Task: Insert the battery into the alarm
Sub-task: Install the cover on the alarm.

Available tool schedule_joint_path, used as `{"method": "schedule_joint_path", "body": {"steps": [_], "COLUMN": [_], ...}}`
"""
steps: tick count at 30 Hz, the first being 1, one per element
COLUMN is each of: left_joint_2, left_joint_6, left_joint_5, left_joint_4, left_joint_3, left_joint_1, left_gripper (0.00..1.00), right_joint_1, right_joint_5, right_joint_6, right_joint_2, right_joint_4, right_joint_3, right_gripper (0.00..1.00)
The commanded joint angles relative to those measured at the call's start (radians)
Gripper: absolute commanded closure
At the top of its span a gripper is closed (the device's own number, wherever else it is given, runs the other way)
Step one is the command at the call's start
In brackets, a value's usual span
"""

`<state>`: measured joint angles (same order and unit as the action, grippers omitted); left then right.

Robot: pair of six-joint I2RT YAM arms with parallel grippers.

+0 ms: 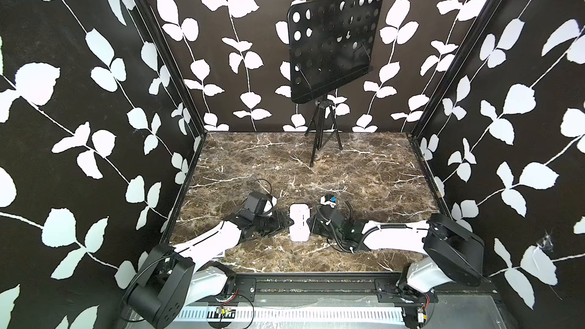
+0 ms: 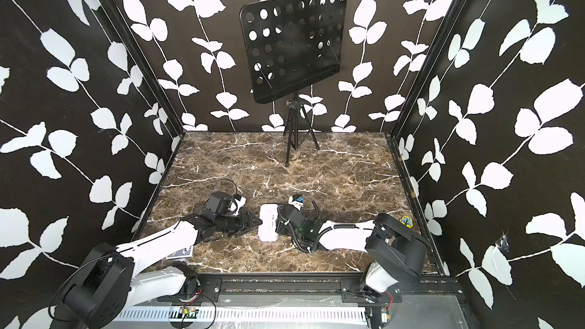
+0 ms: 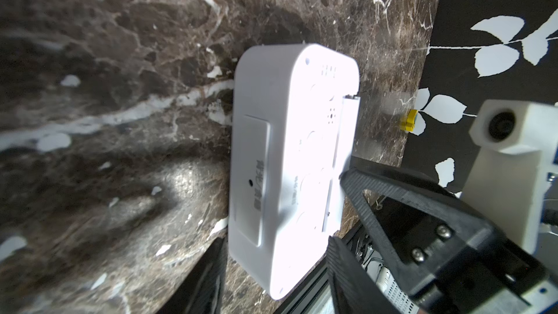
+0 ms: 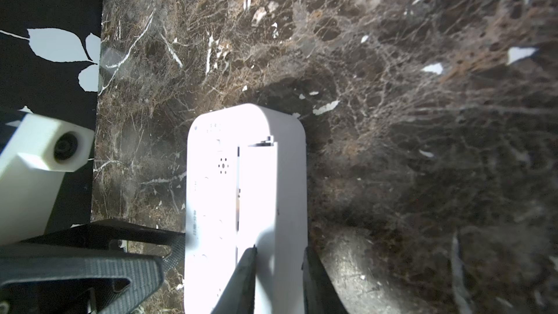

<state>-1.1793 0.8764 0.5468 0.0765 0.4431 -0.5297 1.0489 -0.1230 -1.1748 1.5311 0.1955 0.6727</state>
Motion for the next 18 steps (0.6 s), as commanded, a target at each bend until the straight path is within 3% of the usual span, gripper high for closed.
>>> {"method": "schedule_joint_path", "body": {"steps": [1, 8, 12, 18], "left_joint_2": [-0.005, -0.031, -0.061, -0.094], "left_joint_6": [-0.020, -0.020, -0.027, -0.028], "left_joint_5": [0.008, 0.004, 0.004, -0.014], "left_joint_4": [-0.006, -0.017, -0.010, -0.002], "left_joint_3": [0.031, 0.058, 0.089, 0.110], "left_joint_1": [-0.001, -0.001, 0.000, -0.001], "left_gripper": [0.45, 0.45, 0.44, 0.43], "right_joint_1": [-0.002, -0.006, -0.022, -0.043], "right_joint_5": [-0.014, -0.015, -0.009, 0.013], "right_joint_6": [0.015, 0.044, 0.050, 0.084], "right_joint_2": [0.001, -0.008, -0.012, 0.004], "right_joint_4": [-0.021, -0.052, -0.063, -0.113], "right_joint_3": [0.025, 0.054, 0.060, 0.098], "right_gripper": [0.72, 0.66, 0.57, 0.58]}}
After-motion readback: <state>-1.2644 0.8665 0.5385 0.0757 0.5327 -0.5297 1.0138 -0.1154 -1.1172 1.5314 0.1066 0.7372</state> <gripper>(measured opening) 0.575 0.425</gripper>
